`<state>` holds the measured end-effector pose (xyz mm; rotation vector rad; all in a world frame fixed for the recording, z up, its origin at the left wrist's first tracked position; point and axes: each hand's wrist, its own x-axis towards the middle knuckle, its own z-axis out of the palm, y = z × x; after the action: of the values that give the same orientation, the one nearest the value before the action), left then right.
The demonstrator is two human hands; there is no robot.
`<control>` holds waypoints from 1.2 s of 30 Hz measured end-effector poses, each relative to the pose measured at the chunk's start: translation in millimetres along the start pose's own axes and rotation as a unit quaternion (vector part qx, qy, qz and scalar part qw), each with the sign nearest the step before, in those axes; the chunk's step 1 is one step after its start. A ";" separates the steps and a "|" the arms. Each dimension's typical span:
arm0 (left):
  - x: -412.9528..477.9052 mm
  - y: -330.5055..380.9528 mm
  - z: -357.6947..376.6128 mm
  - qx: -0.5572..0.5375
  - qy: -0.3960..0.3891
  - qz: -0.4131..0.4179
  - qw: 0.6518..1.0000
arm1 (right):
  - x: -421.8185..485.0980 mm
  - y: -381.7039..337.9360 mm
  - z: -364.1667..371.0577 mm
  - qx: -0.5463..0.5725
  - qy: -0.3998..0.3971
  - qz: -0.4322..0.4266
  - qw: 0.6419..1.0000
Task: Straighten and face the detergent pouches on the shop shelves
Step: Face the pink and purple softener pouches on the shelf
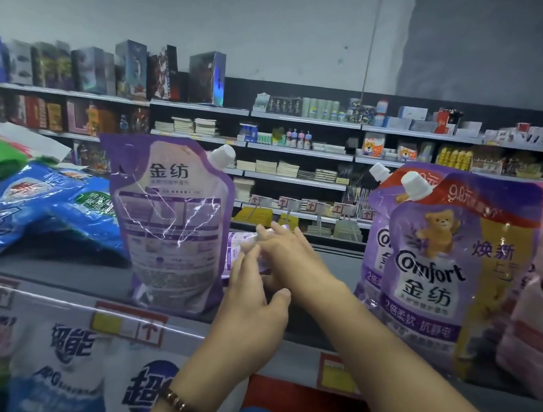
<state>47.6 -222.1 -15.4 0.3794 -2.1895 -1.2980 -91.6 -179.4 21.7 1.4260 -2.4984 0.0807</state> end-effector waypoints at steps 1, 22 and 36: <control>1.6 -0.5 -1.1 -0.002 -0.009 0.001 1.000 | 3.2 -0.8 3.0 -0.012 0.001 0.003 1.000; 11.3 -5.0 -20.5 -0.061 -0.118 -0.021 0.991 | -2.8 -21.5 -3.3 -0.045 0.017 0.123 0.991; 30.9 9.2 -16.1 -0.378 -0.152 -0.182 0.895 | -29.6 -9.4 -7.5 0.097 0.174 0.250 0.948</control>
<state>32.8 -244.6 8.5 0.2857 -1.6768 -2.4190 -67.8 -158.1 20.6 0.7158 -2.5246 0.6318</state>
